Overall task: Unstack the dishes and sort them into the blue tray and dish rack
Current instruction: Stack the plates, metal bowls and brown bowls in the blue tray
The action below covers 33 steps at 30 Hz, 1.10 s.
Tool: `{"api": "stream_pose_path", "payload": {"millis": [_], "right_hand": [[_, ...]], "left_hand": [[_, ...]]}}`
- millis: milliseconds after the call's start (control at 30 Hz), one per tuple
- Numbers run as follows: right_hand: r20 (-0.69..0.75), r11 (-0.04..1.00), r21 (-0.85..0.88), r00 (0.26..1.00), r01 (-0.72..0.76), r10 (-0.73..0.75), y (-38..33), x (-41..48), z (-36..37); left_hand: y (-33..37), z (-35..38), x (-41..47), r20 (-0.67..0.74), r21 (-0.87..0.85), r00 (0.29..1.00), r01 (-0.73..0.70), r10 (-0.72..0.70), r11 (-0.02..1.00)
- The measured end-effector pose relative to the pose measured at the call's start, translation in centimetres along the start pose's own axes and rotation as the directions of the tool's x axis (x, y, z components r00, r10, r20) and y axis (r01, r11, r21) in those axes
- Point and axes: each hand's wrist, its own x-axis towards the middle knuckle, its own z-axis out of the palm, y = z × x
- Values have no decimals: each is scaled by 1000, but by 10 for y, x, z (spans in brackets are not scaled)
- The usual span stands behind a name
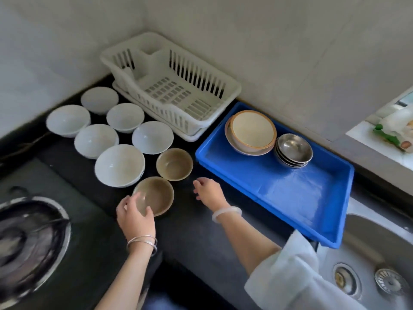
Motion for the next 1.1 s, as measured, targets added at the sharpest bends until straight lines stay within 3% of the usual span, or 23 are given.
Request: {"api": "stream_pose_path", "payload": {"millis": [167,367,567,800,1100], "right_hand": [[-33,995,48,996,-84,85,-28,33,20],[-80,979,178,990,-101,117,-39,36,28],[-238,977,210,971,36,16,-39,4,8],[10,999,-44,1000,19,-18,-34,-30,18],[2,988,-143,998,65,-65,-29,-29,42]], "left_hand": [[-17,-7,13,146,-161,953,288,-266,944],[-33,-7,27,323,-197,895,381,-307,903],[-38,-4,31,413,-306,855,455,-314,836],[-36,-4,35,483,-386,818,519,-312,763],[-32,-6,32,435,-459,840,516,-324,723]]}}
